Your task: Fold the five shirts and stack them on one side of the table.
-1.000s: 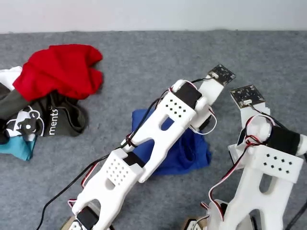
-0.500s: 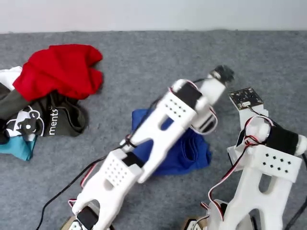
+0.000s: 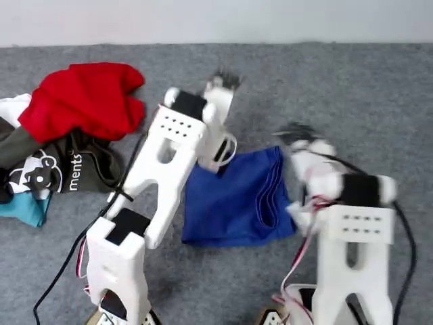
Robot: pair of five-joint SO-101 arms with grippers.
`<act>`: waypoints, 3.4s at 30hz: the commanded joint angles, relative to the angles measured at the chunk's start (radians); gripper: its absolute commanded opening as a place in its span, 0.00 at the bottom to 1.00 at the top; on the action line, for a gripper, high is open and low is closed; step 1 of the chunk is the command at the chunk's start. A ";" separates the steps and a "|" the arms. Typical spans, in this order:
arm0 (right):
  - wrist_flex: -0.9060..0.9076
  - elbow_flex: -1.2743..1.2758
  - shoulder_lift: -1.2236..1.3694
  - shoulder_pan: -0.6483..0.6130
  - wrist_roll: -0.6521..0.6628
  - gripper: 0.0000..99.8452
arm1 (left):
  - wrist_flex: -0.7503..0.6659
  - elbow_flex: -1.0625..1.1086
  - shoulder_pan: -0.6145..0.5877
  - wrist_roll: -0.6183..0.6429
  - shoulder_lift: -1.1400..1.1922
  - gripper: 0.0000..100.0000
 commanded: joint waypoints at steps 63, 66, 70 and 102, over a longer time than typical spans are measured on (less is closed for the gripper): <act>-0.430 0.410 0.263 -0.024 0.161 0.28 | -0.330 0.208 -0.219 -0.006 0.100 0.18; -0.486 0.463 0.262 0.018 0.166 0.28 | -0.298 0.183 -0.212 -0.006 0.084 0.18; -0.444 0.416 0.242 0.016 0.163 0.28 | -0.153 0.067 -0.199 -0.006 0.029 0.18; -0.639 0.261 0.469 0.015 0.074 0.28 | 0.058 0.027 -0.437 -0.012 -0.041 0.18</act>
